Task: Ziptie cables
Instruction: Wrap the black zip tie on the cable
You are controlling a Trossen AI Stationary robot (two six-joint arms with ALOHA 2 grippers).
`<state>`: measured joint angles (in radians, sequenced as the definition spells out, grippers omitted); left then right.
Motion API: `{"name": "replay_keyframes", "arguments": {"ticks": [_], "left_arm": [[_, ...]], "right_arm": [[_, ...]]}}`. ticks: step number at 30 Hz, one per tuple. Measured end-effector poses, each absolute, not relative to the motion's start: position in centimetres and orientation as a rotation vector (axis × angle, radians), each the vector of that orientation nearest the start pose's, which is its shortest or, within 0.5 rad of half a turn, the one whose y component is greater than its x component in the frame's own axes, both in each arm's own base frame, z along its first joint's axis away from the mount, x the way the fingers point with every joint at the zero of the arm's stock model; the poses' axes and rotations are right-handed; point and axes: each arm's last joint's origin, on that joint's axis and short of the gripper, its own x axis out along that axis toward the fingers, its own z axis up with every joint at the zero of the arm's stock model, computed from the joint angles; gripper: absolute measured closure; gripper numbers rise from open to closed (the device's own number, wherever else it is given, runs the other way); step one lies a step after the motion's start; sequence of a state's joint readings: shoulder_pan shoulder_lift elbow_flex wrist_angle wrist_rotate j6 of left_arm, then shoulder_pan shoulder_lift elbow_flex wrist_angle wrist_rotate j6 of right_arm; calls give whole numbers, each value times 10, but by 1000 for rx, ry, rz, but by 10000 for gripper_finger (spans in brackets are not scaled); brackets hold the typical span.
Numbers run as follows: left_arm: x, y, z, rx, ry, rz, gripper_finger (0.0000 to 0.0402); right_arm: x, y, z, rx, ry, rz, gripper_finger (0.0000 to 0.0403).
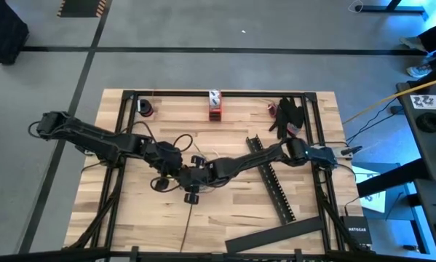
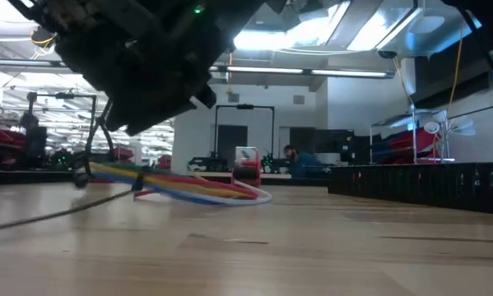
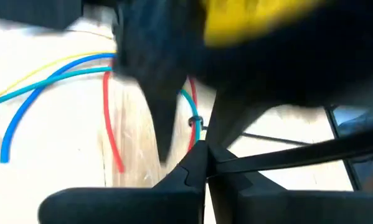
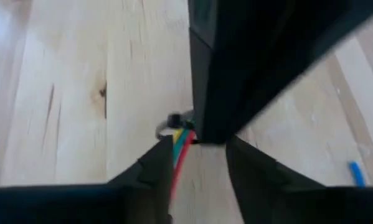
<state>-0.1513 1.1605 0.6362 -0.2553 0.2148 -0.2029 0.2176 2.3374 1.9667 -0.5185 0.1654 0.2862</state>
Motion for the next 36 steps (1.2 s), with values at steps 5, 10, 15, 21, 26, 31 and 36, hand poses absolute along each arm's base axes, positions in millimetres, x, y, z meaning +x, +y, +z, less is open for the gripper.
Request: {"name": "replay_keyframes", "arguments": {"ticks": [5, 10, 15, 21, 26, 31, 36], "left_arm": [[219, -39, 200, -239, 830, -254, 401], [222, -40, 203, -241, 783, -264, 401], [222, -41, 203, -268, 784, -263, 401], [223, -41, 205, -269, 761, -258, 401], [223, -41, 205, -280, 763, -253, 401], [222, -41, 206, -287, 764, -251, 401], [217, -39, 225, -279, 680, -248, 401]], "right_arm": [[488, 102, 209, 81, 936, -87, 209], [494, 116, 216, 74, 776, -102, 200], [497, 125, 191, 175, 619, -170, 216], [493, 126, 168, 297, 510, -212, 251], [489, 126, 156, 337, 490, -215, 302], [489, 129, 152, 332, 488, -219, 386], [491, 138, 134, 364, 491, -212, 395]]}}
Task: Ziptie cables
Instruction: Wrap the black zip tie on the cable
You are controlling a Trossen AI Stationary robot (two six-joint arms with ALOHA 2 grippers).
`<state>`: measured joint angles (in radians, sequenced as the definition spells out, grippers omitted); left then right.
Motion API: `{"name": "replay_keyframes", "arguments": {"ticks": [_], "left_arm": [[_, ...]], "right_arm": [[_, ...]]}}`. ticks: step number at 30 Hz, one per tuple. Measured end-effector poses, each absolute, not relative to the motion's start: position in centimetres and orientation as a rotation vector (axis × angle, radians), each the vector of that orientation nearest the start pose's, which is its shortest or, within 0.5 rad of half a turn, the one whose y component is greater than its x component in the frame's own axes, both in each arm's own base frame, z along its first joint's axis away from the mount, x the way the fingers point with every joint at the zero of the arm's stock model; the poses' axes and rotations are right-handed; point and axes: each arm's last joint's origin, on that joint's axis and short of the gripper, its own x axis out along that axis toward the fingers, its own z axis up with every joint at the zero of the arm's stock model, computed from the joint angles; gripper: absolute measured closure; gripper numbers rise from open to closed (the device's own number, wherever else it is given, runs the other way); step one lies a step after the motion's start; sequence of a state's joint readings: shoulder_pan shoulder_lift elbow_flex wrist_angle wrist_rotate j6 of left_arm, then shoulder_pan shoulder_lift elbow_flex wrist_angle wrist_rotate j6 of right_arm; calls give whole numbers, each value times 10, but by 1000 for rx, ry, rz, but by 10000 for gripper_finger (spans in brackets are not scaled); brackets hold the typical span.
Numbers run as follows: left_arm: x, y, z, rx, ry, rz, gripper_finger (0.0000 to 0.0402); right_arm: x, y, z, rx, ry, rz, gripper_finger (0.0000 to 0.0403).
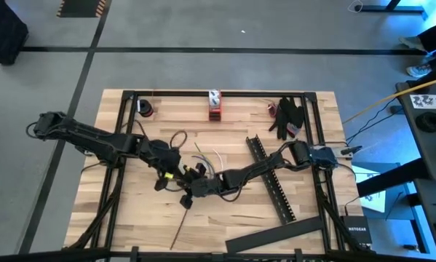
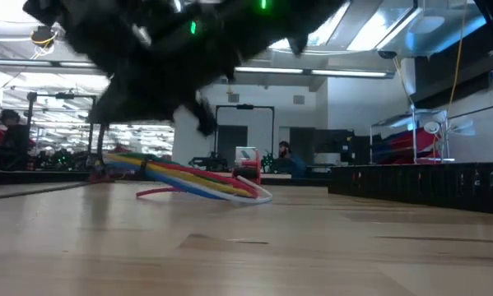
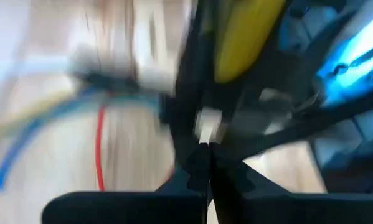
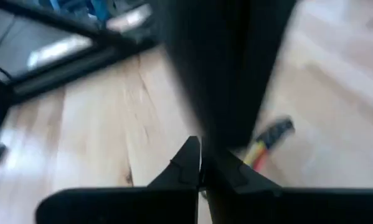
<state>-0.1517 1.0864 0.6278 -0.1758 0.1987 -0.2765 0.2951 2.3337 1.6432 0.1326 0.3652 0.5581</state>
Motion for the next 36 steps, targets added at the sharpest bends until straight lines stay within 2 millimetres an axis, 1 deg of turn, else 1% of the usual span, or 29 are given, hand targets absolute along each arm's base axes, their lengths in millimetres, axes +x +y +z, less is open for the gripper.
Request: {"name": "replay_keyframes", "arguments": {"ticks": [1, 3, 7, 10, 17, 20, 23, 26, 28, 31, 33, 36], "left_arm": [[216, -37, 232, -279, 648, -246, 401], [211, -34, 236, -282, 637, -236, 401], [201, -29, 248, -285, 579, -216, 401], [197, -28, 250, -284, 577, -205, 401], [198, -28, 256, -282, 524, -204, 401], [198, -28, 257, -290, 515, -203, 399], [199, -27, 260, -297, 508, -199, 382], [195, -27, 254, -319, 573, -185, 350], [191, -26, 254, -317, 610, -179, 325], [186, -25, 258, -311, 632, -176, 290], [182, -25, 254, -282, 676, -177, 272], [180, -25, 249, -195, 728, -203, 250]], "right_arm": [[490, 142, 126, 367, 507, -212, 398], [489, 148, 109, 357, 537, -213, 401], [487, 155, 94, 348, 568, -218, 401], [484, 155, 84, 335, 607, -232, 400], [480, 155, 79, 252, 661, -247, 398], [481, 155, 81, 249, 630, -260, 397], [483, 156, 89, 196, 632, -241, 386], [486, 157, 104, 103, 654, -209, 354], [489, 157, 125, 31, 655, -197, 325], [489, 155, 165, -72, 673, -190, 282], [487, 152, 190, -130, 721, -185, 258], [479, 145, 216, -205, 827, -186, 234]]}}
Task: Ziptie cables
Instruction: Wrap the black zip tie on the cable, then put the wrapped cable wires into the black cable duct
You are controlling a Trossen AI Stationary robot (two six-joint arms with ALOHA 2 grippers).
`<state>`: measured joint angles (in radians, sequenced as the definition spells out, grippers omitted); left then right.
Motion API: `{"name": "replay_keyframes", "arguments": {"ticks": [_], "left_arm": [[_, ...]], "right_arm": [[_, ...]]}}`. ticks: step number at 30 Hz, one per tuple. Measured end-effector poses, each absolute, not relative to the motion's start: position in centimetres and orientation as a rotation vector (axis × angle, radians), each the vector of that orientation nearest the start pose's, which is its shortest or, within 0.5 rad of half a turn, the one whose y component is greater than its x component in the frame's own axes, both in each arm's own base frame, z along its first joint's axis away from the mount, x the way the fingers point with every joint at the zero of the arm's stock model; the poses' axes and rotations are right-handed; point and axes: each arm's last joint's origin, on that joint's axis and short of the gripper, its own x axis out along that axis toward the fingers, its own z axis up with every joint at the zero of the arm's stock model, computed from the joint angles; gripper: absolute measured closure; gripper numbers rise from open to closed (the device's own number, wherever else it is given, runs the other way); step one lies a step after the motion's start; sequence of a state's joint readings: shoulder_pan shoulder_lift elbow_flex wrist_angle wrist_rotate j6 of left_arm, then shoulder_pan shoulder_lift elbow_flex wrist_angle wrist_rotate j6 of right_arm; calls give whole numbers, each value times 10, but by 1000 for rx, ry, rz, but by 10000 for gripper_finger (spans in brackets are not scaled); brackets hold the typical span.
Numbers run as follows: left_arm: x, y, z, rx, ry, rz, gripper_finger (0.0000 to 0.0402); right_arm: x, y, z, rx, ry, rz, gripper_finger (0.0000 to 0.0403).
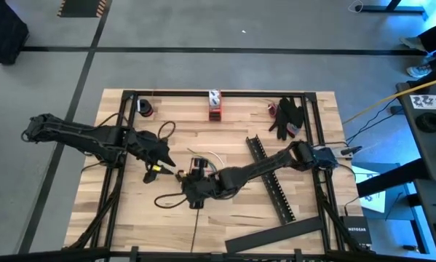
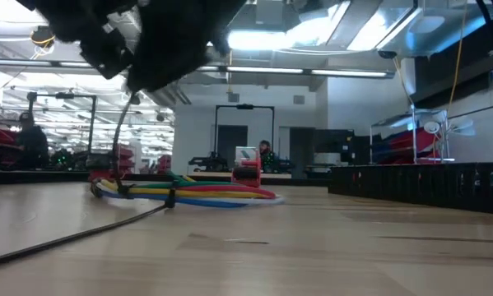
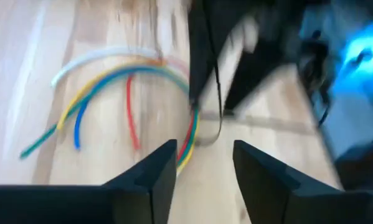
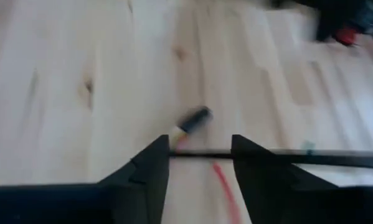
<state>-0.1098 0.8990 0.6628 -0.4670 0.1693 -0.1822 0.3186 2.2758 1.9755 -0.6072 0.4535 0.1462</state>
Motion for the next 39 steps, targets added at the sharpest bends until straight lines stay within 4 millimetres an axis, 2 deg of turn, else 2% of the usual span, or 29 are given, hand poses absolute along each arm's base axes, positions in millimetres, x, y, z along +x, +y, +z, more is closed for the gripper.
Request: {"name": "replay_keyframes", "arguments": {"ticks": [6, 10, 13, 17, 24, 27, 31, 36, 39], "left_arm": [[185, -27, 223, -36, 815, -265, 225], [191, -31, 198, 71, 842, -324, 223], [200, -34, 184, 134, 806, -361, 227], [210, -38, 161, 200, 801, -398, 232], [226, -42, 115, 193, 874, -407, 234], [237, -43, 105, 141, 905, -369, 259], [243, -44, 107, 24, 962, -295, 360], [240, -43, 138, -112, 1081, -139, 369], [237, -44, 175, -163, 1094, -73, 369]], "right_arm": [[460, 137, 268, -168, 974, -201, 222], [450, 144, 280, -65, 1033, -191, 222], [442, 154, 281, -10, 1057, -216, 222], [430, 182, 281, 53, 1038, -253, 222], [397, 240, 280, 121, 924, -383, 222], [380, 260, 271, 118, 879, -449, 222], [357, 278, 266, 83, 912, -464, 222], [326, 289, 269, -46, 979, -475, 222], [314, 287, 277, -120, 996, -489, 222]]}}
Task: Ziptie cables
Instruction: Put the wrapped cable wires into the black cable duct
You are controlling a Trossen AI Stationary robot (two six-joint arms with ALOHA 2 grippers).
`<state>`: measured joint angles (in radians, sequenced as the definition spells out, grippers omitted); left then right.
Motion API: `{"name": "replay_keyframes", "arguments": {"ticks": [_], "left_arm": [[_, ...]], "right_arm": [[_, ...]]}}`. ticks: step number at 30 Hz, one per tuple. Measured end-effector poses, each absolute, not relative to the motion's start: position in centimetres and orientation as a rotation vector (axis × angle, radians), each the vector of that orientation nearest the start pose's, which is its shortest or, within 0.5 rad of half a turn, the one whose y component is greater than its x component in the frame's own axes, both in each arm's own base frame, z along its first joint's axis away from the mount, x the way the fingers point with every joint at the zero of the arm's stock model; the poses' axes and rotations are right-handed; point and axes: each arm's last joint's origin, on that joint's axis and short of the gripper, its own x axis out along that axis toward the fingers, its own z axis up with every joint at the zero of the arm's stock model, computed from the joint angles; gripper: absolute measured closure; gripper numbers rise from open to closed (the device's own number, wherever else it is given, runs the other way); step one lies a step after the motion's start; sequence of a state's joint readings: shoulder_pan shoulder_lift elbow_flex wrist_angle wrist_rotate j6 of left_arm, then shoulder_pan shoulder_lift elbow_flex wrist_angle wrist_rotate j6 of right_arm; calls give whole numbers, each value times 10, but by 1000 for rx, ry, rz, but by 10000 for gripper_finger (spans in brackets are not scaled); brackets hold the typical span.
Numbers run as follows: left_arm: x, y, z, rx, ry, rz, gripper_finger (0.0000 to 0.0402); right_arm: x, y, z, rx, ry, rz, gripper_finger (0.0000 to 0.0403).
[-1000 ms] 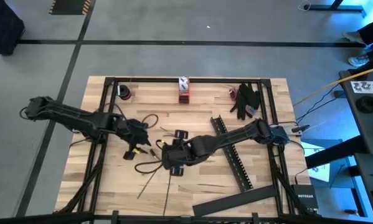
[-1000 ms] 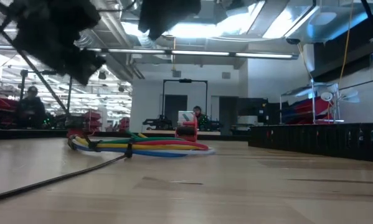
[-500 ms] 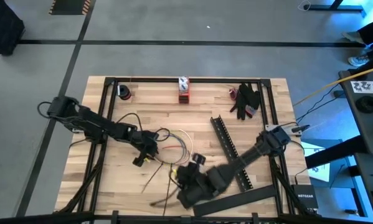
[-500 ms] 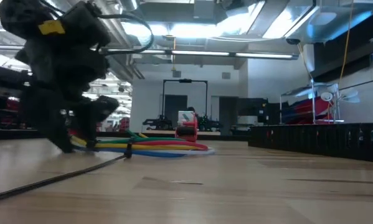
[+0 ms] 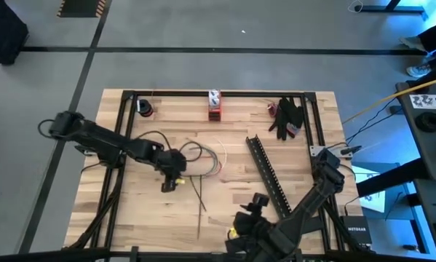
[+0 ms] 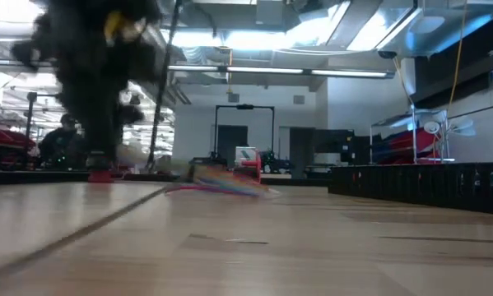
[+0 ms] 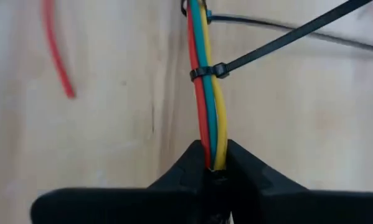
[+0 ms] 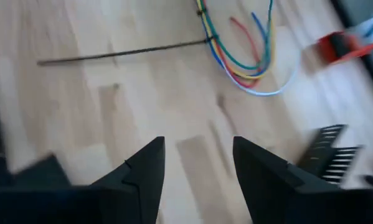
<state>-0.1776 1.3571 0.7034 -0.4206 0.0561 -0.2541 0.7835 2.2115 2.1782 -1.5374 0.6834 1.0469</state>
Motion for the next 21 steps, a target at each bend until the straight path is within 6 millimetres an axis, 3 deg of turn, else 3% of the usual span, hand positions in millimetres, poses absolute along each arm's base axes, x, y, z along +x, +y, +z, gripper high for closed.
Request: {"name": "replay_keyframes", "arguments": {"ticks": [4, 10, 14, 21], "left_arm": [[221, -44, 224, -280, 1139, 8, 369], [190, -43, 290, -372, 997, 30, 369], [168, -38, 313, -377, 873, 22, 369], [150, -31, 325, -259, 775, 28, 369]], "right_arm": [[319, 273, 283, -173, 984, -516, 222], [345, 225, 298, -167, 1026, -563, 222], [365, 178, 309, -112, 1109, -582, 222], [385, 83, 327, 32, 1247, -577, 222]]}}
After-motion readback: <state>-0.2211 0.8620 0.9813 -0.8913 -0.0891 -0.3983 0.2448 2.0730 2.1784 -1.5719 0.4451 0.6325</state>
